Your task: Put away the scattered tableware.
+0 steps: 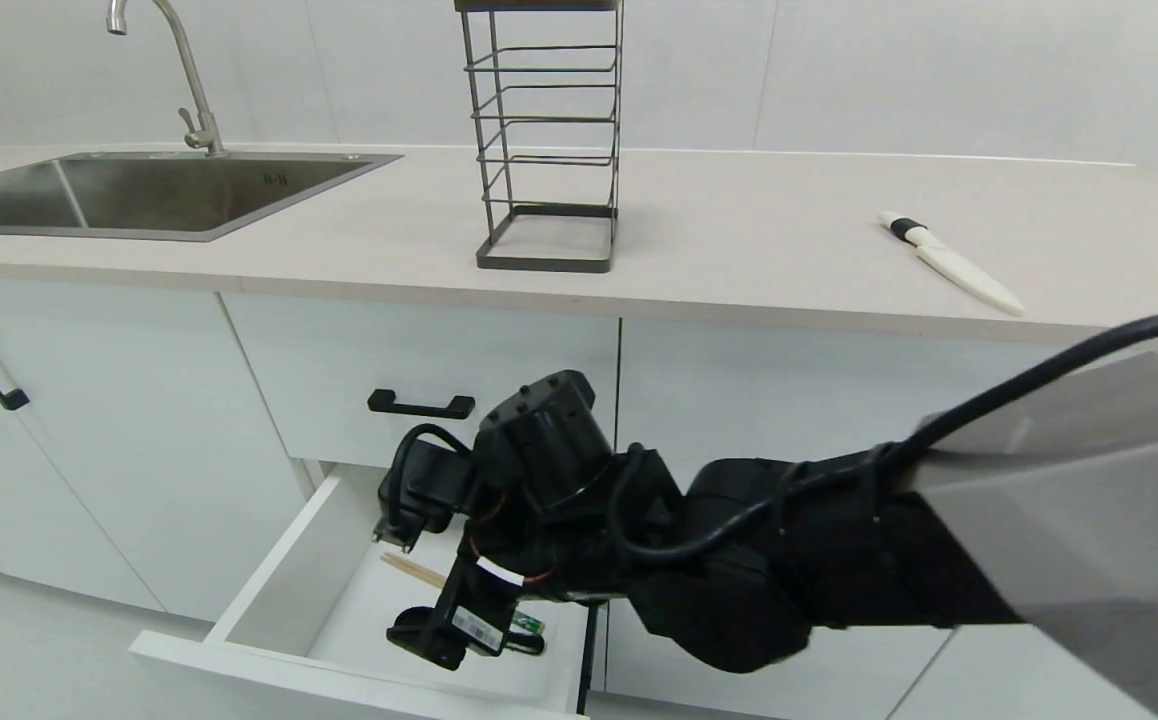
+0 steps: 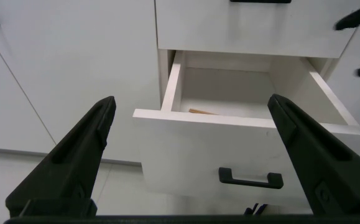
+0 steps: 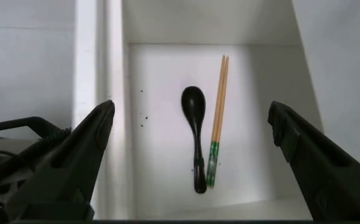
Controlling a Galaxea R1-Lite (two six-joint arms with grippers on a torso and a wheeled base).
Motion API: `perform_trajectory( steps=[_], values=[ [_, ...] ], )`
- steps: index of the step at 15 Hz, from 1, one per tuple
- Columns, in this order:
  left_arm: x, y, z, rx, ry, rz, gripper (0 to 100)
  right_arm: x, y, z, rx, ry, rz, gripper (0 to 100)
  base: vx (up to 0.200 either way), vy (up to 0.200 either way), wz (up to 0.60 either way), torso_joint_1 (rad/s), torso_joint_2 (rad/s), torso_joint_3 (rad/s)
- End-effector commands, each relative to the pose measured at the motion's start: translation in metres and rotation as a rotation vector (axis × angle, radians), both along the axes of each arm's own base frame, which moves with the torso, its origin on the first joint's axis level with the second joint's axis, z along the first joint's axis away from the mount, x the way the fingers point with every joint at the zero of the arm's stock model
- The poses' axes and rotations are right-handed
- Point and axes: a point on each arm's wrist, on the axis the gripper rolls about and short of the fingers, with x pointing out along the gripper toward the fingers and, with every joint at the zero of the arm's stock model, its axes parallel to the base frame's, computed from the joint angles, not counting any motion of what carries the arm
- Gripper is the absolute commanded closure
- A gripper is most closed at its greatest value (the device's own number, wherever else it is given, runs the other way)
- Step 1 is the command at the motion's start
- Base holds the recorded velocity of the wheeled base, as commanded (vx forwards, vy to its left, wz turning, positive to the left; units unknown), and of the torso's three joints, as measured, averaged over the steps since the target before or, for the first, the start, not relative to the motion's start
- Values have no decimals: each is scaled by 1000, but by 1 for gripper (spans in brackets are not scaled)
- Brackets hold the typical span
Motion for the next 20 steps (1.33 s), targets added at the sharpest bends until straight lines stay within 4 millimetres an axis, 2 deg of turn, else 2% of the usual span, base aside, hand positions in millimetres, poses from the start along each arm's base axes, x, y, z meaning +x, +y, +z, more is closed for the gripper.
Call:
perform_trajectory(
  steps=[1, 4, 7, 9, 10, 12, 13, 15, 18, 20],
  values=[
    [0, 0, 0, 0, 3, 0, 0, -30, -37, 43, 71, -31, 0, 0, 0, 0, 0, 0, 0, 0],
    [0, 0, 0, 0, 3, 0, 0, -67, -79, 58, 155, 29, -111, 0, 0, 0, 0, 0, 0, 0],
    [0, 0, 0, 0, 1, 0, 0, -93, -131, 53, 147, 49, -134, 0, 0, 0, 0, 0, 0, 0],
    [0, 0, 0, 0, 3, 0, 0, -102, -162, 55, 152, 43, -163, 0, 0, 0, 0, 0, 0, 0],
    [0, 0, 0, 0, 1, 0, 0, -111, -188, 57, 165, 36, -188, 0, 0, 0, 0, 0, 0, 0],
    [0, 0, 0, 0, 3, 0, 0, -121, -211, 53, 166, 35, -214, 0, 0, 0, 0, 0, 0, 0],
    [0, 0, 0, 0, 1, 0, 0, -133, -236, 43, 144, 44, -238, 0, 0, 0, 0, 0, 0, 0],
    [0, 0, 0, 0, 3, 0, 0, -143, -252, 41, 151, 40, -247, 0, 0, 0, 0, 0, 0, 0],
    [0, 0, 0, 0, 1, 0, 0, -147, -265, 51, 206, 4, -277, 0, 0, 0, 0, 0, 0, 0],
    [0, 0, 0, 0, 1, 0, 0, -156, -282, 53, 244, -28, -303, 0, 0, 0, 0, 0, 0, 0]
  ],
)
